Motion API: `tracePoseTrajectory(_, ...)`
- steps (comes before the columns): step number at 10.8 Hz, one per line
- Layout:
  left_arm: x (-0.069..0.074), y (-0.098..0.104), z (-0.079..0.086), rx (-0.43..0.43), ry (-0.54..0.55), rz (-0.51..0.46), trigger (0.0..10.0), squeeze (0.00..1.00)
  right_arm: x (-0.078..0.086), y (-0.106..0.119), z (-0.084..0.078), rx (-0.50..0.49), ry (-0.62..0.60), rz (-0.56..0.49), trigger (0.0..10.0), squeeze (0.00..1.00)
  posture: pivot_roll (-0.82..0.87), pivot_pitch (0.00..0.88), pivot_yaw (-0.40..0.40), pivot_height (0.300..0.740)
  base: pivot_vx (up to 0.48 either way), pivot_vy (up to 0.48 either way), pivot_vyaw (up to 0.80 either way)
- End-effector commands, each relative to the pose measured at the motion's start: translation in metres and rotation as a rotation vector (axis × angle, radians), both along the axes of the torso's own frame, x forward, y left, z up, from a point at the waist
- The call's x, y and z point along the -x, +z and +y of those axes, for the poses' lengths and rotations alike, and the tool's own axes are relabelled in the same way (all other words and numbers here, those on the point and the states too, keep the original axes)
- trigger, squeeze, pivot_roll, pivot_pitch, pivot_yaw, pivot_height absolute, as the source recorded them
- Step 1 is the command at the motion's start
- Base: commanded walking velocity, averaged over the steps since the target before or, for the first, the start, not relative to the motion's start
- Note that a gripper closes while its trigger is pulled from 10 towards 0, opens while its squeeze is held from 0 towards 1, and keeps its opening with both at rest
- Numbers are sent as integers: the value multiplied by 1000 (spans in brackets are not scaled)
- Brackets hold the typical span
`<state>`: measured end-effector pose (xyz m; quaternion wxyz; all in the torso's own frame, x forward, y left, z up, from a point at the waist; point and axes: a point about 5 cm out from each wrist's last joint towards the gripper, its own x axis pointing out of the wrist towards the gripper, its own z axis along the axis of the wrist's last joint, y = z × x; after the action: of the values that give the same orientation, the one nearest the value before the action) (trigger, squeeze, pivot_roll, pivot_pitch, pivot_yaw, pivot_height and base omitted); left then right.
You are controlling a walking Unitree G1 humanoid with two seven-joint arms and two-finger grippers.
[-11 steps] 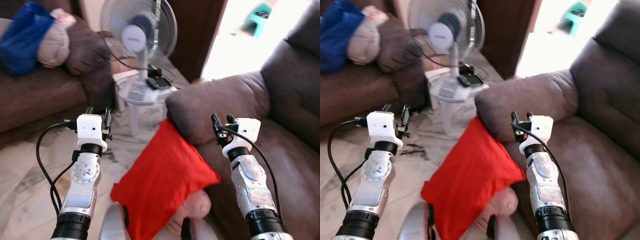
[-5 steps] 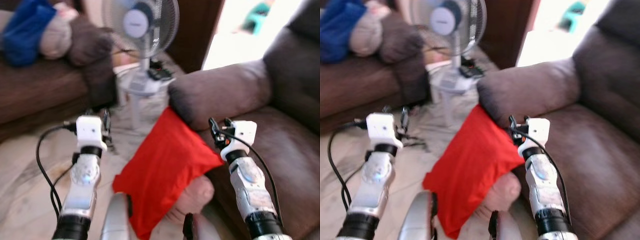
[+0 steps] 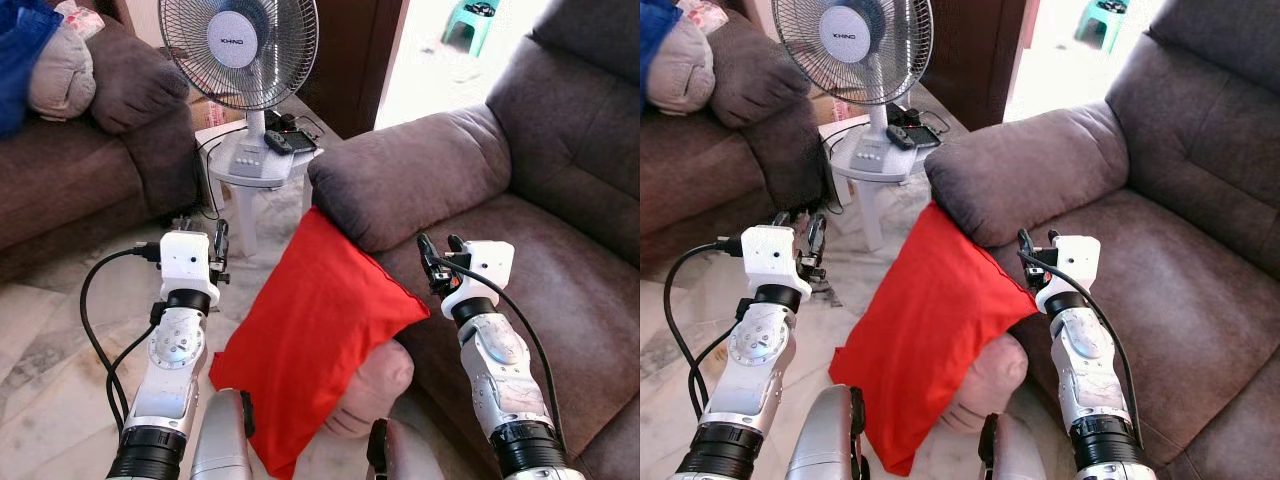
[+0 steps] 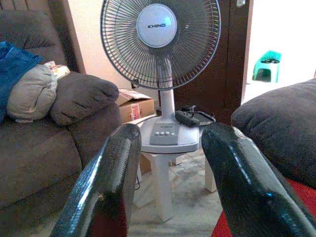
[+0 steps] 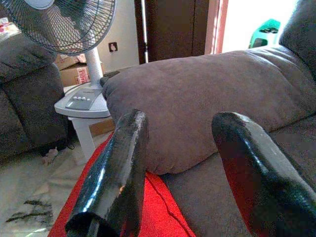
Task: Move the pillow to the sofa from floor
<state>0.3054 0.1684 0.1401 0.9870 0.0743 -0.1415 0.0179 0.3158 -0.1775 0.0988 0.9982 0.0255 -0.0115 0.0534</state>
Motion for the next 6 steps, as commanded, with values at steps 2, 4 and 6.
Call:
tracePoseTrajectory(2,-2,0,-2,5,-5,12,10000,0,-1,4,1,-13,3,-13,10000,0,71,48,-85,593,0,0,0)
tracePoseTrajectory(4,-3,-9,-3,41,-9,71,10000,0,-1,2,1,-13,0,-3,10000,0,69,50,-84,593,0,0,0)
tracePoseTrajectory(6,-2,-6,-7,39,-28,58,10000,0,0,-2,-1,34,-4,20,10000,0,66,52,-83,593,0,0,300)
